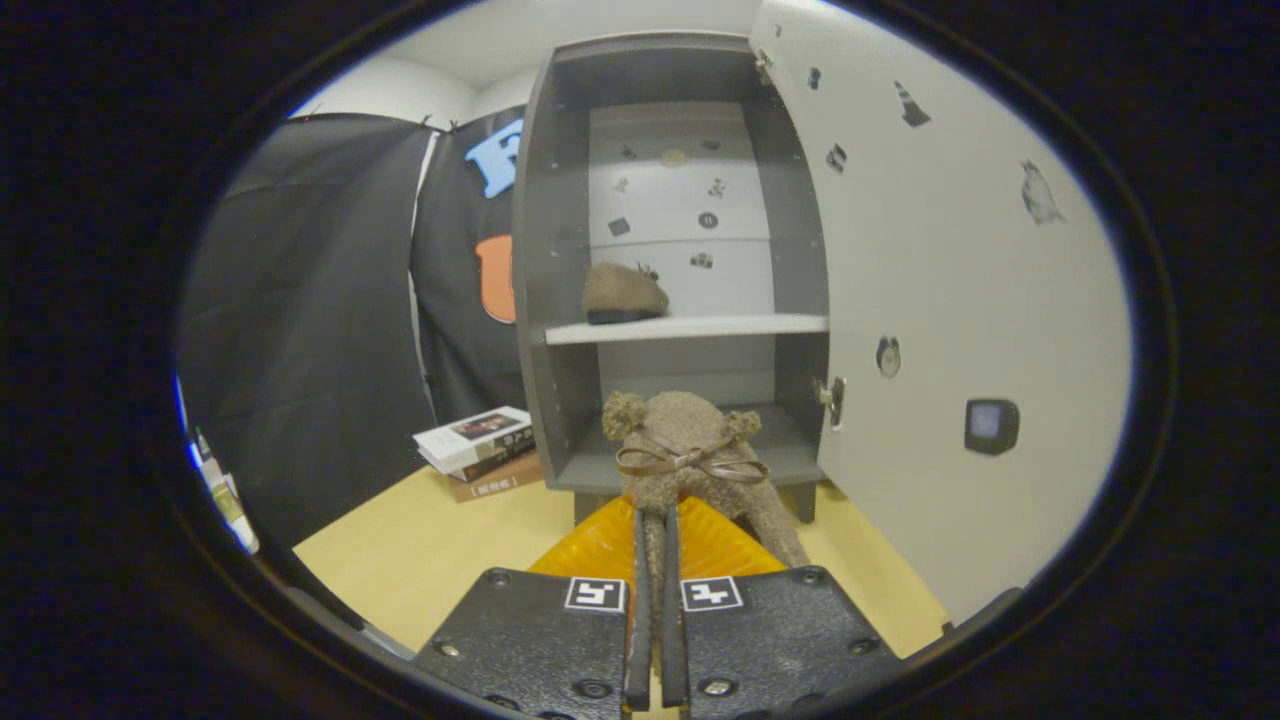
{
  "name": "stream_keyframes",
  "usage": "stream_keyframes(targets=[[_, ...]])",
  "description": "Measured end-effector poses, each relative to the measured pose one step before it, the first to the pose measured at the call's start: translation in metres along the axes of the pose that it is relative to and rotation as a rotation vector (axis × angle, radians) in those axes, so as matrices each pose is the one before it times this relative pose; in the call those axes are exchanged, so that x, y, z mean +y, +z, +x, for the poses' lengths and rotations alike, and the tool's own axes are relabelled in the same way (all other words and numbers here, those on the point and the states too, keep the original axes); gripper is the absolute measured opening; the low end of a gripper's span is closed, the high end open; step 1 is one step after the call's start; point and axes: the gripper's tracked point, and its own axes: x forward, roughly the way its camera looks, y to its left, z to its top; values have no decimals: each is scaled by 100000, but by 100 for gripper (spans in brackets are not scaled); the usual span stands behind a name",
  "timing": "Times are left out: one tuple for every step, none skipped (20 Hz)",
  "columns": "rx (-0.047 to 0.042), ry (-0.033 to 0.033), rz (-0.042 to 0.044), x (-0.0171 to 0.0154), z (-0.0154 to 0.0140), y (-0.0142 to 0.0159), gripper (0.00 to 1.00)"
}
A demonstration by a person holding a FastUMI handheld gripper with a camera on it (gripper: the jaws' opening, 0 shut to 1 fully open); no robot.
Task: Open the shoe cabinet door, grab the shoes and put them into the shoe cabinet, then close the shoe cabinet door.
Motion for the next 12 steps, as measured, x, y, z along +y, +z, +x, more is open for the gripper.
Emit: stream_keyframes(targets=[[-2082, 852, -290, 312, -600, 1736, 7], [-2018, 588, 207, 384, -513, 1812, 8], [-1844, 499, -267, 452, -246, 1631, 8], [-1481, 290, -963, 382, -180, 1700, 7], [-1671, 197, -224, 292, -91, 1686, 7], [-1360, 145, 98, 328, 9, 1815, 7], [-870, 83, -141, 389, 120, 1634, 7], [-1133, 48, -309, 268, 234, 1799, 7], [-771, -214, -318, 146, 376, 1691, 7], [-306, -335, -334, 83, 514, 1535, 8], [-600, -1383, -610, -216, 593, 1277, 8], [-541, -2079, -1057, -1094, 395, 1629, 7]])
